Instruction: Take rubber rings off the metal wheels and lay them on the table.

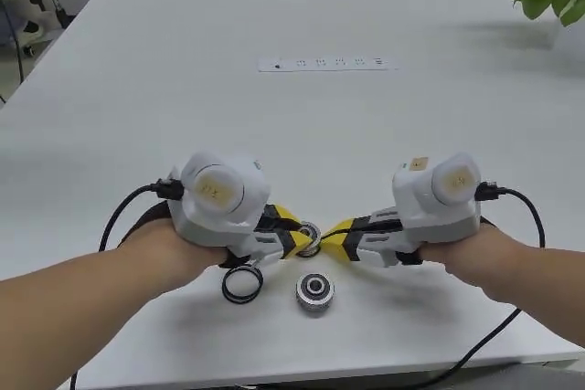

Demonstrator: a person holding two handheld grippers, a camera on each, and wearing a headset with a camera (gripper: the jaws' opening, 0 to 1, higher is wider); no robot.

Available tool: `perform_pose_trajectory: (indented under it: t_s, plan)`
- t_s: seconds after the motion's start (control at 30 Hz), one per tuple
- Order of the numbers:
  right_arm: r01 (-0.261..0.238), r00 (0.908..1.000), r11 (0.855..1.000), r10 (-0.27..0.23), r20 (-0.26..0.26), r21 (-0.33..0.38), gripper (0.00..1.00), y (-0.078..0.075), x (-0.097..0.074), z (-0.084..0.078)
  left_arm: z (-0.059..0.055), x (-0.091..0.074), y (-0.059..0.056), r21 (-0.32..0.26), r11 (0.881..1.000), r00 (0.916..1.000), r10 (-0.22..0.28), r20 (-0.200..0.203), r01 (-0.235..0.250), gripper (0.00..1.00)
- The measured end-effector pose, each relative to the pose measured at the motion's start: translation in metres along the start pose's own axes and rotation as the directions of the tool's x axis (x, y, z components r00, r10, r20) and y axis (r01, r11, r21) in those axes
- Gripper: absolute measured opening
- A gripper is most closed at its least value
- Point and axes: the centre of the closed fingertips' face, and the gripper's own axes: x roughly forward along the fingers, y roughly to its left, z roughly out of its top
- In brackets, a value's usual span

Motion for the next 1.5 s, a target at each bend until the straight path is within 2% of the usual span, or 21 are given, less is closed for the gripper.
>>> perform_pose_trajectory:
  t_s: [0.3, 0.57, 0.93, 1.5]
  plan:
    - [-0.004, 1.0000, 1.000, 0.004, 0.002, 0.023, 0.00, -0.001, 0.000, 0.000, 0.000, 0.000, 0.000, 0.004, 1.000, 1.0000, 0.000, -0.002, 0.000, 0.08]
    - [-0.012, 0.9999, 0.997, 0.011, 0.011, 0.072, 0.00, -0.002, -0.002, 0.000, 0.000, 0.000, -0.001, 0.004, 1.000, 1.0000, 0.001, -0.001, -0.001, 0.08]
    - [-0.023, 0.9985, 0.977, 0.012, 0.054, 0.212, 0.00, -0.005, -0.005, 0.004, 0.000, -0.001, 0.000, 0.007, 1.000, 1.0000, 0.003, -0.004, -0.003, 0.08]
    - [-0.027, 0.9954, 0.960, 0.000, 0.096, 0.280, 0.00, 0.000, -0.005, 0.013, -0.001, -0.002, 0.000, 0.007, 1.000, 0.9999, 0.013, -0.006, -0.013, 0.08]
